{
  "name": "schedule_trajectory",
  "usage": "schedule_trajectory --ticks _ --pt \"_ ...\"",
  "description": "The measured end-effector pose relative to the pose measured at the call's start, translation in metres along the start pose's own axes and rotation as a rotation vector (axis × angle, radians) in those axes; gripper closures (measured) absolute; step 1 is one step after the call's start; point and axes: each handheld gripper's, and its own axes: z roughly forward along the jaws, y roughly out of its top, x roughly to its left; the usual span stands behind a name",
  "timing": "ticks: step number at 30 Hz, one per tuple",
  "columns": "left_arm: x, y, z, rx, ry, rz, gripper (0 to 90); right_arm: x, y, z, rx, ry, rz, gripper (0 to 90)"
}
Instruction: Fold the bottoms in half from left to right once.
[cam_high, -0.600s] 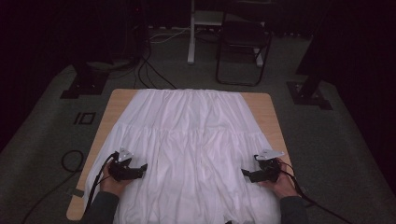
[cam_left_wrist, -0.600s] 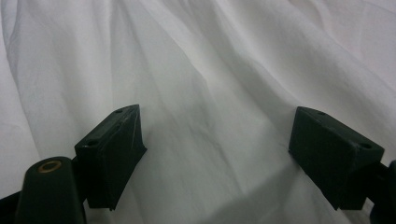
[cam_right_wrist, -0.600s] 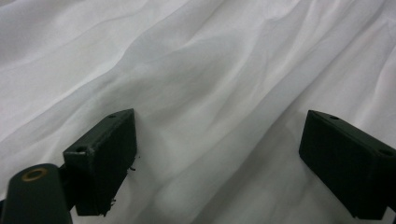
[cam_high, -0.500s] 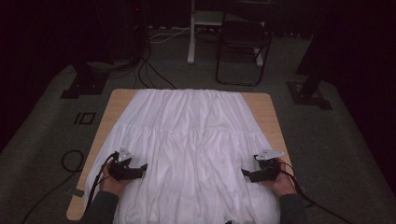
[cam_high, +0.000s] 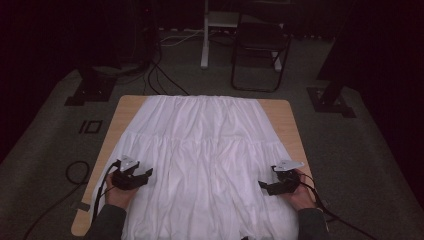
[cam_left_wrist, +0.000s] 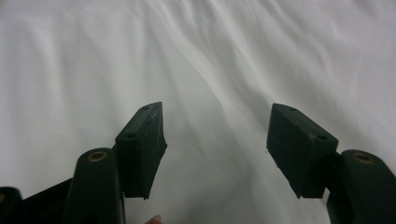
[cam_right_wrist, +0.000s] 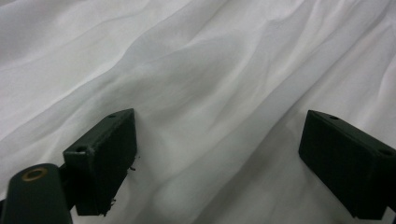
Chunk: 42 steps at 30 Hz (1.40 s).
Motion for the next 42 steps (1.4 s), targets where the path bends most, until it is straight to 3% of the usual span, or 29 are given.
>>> schedule_trajectory --ticks 1,2,3,4,5,6,7,8,9,10,13,15,21,24,31,32,33,35,37,38,41,42 --pt "0.000 0.000 0.000 0.000 0.000 0.000 34.9 0.000 0.000 0.000 0.000 0.000 0.000 10.6" --pt "0.012 0.000 -0.012 -0.010 0.054 -0.024 33.0 0.000 0.000 0.000 0.000 0.000 0.001 10.8" --pt "0.012 0.000 -0.012 -0.010 0.054 -0.024 31.7 0.000 0.000 0.000 0.000 0.000 0.001 10.8" --pt "0.026 -0.005 -0.022 0.014 0.137 -0.038 30.1 0.000 0.000 0.000 0.000 0.000 0.001 10.8" --pt "0.026 -0.005 -0.022 0.014 0.137 -0.038 29.7 0.000 0.000 0.000 0.000 0.000 0.001 10.8" --pt "0.042 -0.013 -0.028 0.042 0.216 -0.058 28.7 0.000 0.000 0.000 -0.001 0.000 0.003 10.9" --pt "0.042 -0.013 -0.028 0.042 0.216 -0.058 28.4 0.000 0.000 0.000 -0.001 0.000 0.003 10.9" --pt "0.058 -0.025 -0.032 0.073 0.237 -0.114 27.6 0.000 0.000 0.000 -0.002 -0.001 0.003 10.9" --pt "0.058 -0.025 -0.032 0.073 0.237 -0.114 27.1 0.000 0.000 0.000 -0.002 -0.001 0.003 10.9" --pt "0.069 -0.035 -0.032 0.100 0.231 -0.163 27.1 0.000 0.000 0.000 -0.002 -0.001 0.003 10.9" --pt "0.076 -0.044 -0.030 0.141 0.245 -0.187 23.6 0.000 0.000 0.000 -0.002 -0.001 0.003 10.9" --pt "0.077 -0.047 -0.032 0.143 0.223 -0.213 22.3 0.000 0.000 0.000 -0.002 -0.001 0.003 10.9" --pt "0.070 -0.052 -0.039 0.162 0.197 -0.197 17.8 0.000 0.000 0.000 -0.002 -0.001 0.001 11.0" --pt "0.063 -0.062 -0.051 0.165 0.174 -0.173 17.5 0.000 0.000 0.000 -0.002 -0.001 0.001 11.0" --pt "0.063 -0.067 -0.058 0.168 0.164 -0.161 17.2 0.001 0.000 0.000 -0.001 0.000 0.001 10.9" --pt "0.063 -0.067 -0.059 0.165 0.161 -0.157 20.3 0.001 0.000 0.000 -0.001 0.001 -0.001 10.9" --pt "0.063 -0.066 -0.061 0.155 0.154 -0.151 30.5 0.001 0.000 0.000 -0.002 0.002 -0.003 10.9" --pt "0.064 -0.064 -0.062 0.149 0.130 -0.149 61.8 0.001 0.000 0.000 -0.002 0.002 -0.003 10.9" --pt "0.065 -0.064 -0.061 0.143 0.096 -0.154 81.9 0.001 0.000 0.000 -0.002 0.002 -0.003 11.0" --pt "0.064 -0.063 -0.061 0.144 0.096 -0.145 86.2 0.001 0.000 0.000 -0.002 0.002 -0.003 11.0" --pt "0.062 -0.061 -0.059 0.151 0.123 -0.124 87.3 0.001 -0.001 -0.001 -0.010 -0.001 0.001 16.6" --pt "0.061 -0.061 -0.059 0.153 0.128 -0.121 87.3 0.001 -0.001 -0.002 -0.016 -0.004 0.006 23.6"
